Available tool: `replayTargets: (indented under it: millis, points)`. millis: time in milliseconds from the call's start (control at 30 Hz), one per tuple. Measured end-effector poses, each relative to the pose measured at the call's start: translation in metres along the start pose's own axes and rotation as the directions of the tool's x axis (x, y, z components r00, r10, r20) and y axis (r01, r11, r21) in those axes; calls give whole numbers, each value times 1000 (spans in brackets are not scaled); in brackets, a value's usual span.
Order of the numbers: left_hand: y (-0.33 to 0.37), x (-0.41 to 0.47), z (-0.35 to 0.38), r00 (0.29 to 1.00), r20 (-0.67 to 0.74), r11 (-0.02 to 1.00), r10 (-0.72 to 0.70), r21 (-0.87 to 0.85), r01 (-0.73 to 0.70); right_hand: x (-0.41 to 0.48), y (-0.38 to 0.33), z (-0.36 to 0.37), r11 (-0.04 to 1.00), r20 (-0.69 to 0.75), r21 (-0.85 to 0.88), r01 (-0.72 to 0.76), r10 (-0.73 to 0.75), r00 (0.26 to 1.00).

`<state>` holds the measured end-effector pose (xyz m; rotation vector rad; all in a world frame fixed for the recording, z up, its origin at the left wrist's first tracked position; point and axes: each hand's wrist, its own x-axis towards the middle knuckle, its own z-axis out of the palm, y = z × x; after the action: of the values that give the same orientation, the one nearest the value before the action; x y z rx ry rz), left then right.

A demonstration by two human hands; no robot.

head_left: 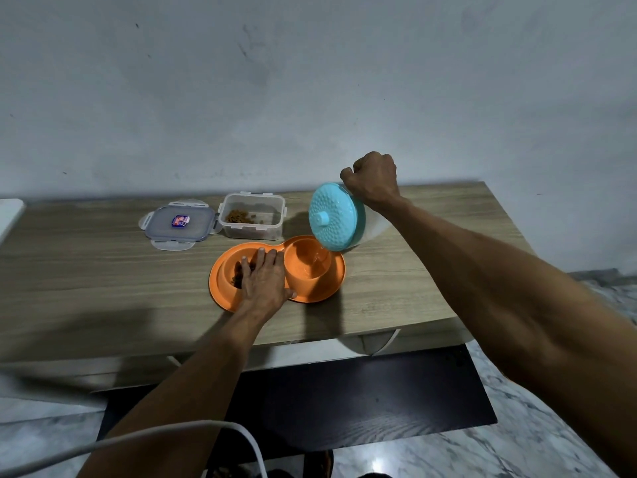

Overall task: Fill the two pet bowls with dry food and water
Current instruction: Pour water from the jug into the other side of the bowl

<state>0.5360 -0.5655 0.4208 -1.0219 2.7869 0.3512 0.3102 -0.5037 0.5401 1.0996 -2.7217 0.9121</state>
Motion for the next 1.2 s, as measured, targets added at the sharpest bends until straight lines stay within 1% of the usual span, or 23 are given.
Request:
replayTargets:
  millis: [333, 767, 1200]
  points:
    - [2, 1, 0, 1000, 5, 1000, 0, 0, 0, 0, -4, -3, 1000, 8, -20, 18, -18, 1000]
    - [1, 0, 2, 1000, -22, 1000, 8, 7, -8, 1, -7, -2, 999, 18, -26, 29, -29, 999]
    - [2, -1, 0, 1000, -5, 1000, -9, 11, 9, 1, -10, -3, 998, 30, -49, 30, -28, 999]
